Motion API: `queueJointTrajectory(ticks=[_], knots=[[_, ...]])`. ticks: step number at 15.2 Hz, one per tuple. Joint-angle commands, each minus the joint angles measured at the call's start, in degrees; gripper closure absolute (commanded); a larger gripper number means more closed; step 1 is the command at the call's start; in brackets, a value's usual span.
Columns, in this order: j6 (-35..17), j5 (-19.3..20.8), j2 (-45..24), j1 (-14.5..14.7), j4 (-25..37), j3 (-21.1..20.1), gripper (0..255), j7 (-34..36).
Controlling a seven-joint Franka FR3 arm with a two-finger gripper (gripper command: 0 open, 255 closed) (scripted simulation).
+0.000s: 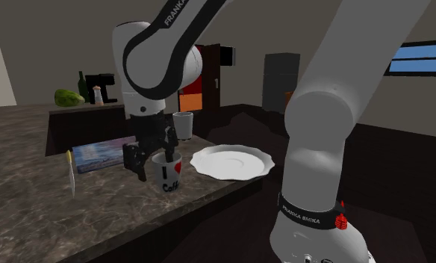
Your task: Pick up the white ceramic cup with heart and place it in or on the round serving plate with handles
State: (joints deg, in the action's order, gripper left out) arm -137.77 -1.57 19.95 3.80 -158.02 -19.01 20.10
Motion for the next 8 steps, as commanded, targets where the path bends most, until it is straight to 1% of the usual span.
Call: queueJointTrajectory(ticks=[1,5,6,8], knots=[[-0.2,0.0,-0.1,0.0,-0.1,0.0,0,0.0],[-0.2,0.0,-0.1,0.0,-0.1,0.0,0,0.0],[-0.2,0.0,-0.1,0.0,-0.1,0.0,255,0.0],[-0.2,0.0,-0.1,0.0,-0.1,0.0,255,0.0]])
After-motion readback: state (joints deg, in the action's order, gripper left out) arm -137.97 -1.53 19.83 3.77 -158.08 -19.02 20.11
